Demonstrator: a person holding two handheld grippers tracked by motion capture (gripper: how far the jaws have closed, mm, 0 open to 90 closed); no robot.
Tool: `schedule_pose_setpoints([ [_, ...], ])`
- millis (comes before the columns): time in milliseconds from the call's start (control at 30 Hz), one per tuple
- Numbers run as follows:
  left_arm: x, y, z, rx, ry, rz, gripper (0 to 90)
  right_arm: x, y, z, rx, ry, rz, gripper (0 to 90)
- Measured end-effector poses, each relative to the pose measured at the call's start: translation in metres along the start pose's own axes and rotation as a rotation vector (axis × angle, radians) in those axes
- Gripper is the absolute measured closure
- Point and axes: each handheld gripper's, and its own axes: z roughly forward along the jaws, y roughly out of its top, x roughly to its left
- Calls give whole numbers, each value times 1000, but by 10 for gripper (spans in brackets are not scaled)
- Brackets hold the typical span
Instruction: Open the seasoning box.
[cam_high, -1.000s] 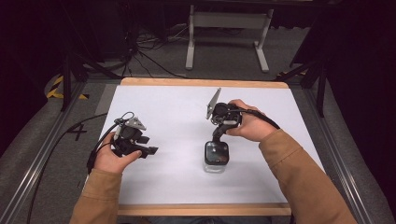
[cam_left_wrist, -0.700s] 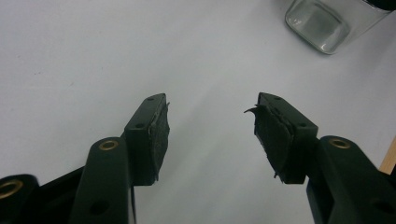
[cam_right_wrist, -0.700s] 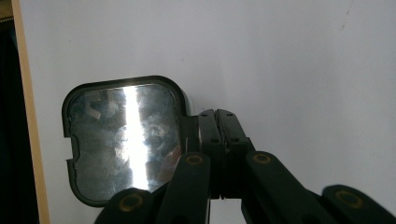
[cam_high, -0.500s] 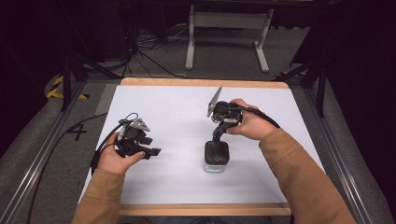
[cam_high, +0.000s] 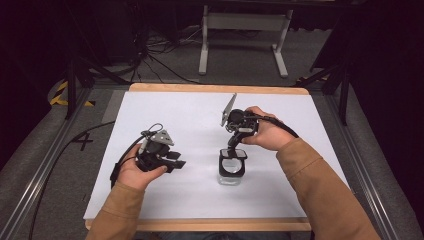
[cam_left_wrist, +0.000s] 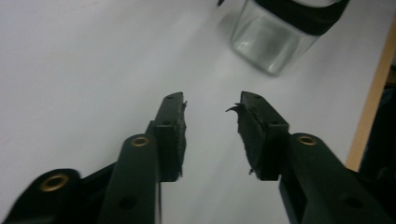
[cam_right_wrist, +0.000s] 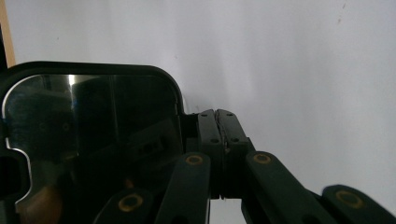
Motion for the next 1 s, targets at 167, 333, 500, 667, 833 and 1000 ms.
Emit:
schedule_pose_setpoints([
  [167,-30,19,20,-72,-76,79,811,0,0,0,-3,-20,-6,900],
  [333,-41,28,34,-108,-120,99,896,0,-1,0,-11,-16,0,900],
  [500,-44,31,45,-215,-205,66,897,0,-3,0,-21,-20,-2,900],
  [667,-49,36,50,-288,-206,46,897,1,-3,0,-26,-11,4,900],
  [833,-47,40,50,-337,-181,28,897,1,-5,-1,-54,-26,14,900],
  [1000,-47,44,48,-378,-179,29,896,-2,-22,-14,-182,-98,46,900],
])
